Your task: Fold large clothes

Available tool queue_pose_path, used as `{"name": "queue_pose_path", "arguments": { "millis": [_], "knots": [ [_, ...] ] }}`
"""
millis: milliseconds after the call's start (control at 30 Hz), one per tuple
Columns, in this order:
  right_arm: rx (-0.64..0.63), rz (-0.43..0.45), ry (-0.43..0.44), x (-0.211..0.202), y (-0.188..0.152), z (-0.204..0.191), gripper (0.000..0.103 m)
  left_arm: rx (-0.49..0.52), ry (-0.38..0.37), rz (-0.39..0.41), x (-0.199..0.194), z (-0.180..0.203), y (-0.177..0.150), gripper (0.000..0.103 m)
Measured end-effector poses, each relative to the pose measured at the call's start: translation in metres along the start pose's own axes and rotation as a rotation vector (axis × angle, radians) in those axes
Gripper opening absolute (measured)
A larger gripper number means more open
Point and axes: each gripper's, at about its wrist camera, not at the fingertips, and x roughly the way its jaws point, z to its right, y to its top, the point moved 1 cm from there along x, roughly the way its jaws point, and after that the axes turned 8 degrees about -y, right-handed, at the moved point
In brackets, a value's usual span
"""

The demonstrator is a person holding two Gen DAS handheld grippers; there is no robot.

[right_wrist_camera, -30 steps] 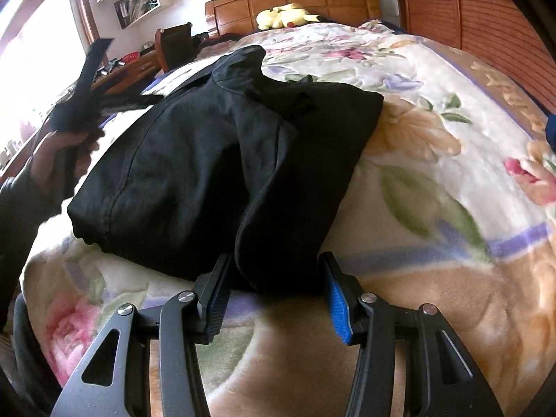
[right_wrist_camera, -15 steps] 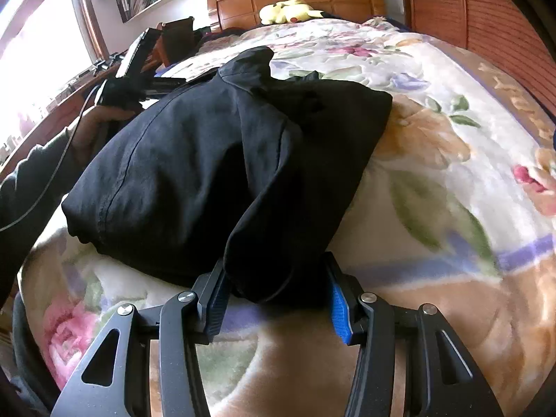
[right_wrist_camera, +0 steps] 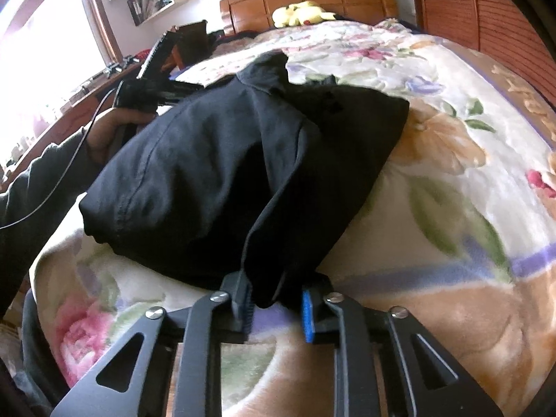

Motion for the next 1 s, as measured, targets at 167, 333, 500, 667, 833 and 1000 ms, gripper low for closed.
{"name": "queue_pose_path", "arguments": {
  "millis": [167,333,500,667,833,1000],
  "knots": [
    [0.028,0.09,-0.001,-0.018,0.001,0.004,0.014,0.05,0.088,0.059,-0.033,0.017,0.005,0.015],
    [0.044,0.159,0.005,-0.035,0.002,0.007,0.013,0.083,0.126,0.125,-0.082,0.037,0.011,0.014],
    [0.046,0.233,-0.016,-0.06,0.002,0.011,0.012,0.13,0.15,0.19,-0.133,0.071,0.013,0.013],
    [0.041,0.287,-0.039,-0.091,-0.002,0.019,0.012,0.18,0.178,0.24,-0.171,0.106,0.015,0.013],
    [0.001,0.325,-0.089,-0.129,-0.002,0.03,0.012,0.229,0.176,0.28,-0.196,0.144,0.017,0.013],
    [-0.051,0.373,-0.166,-0.18,0.0,0.048,0.012,0.26,0.148,0.318,-0.205,0.181,0.023,0.013]
  ]
}}
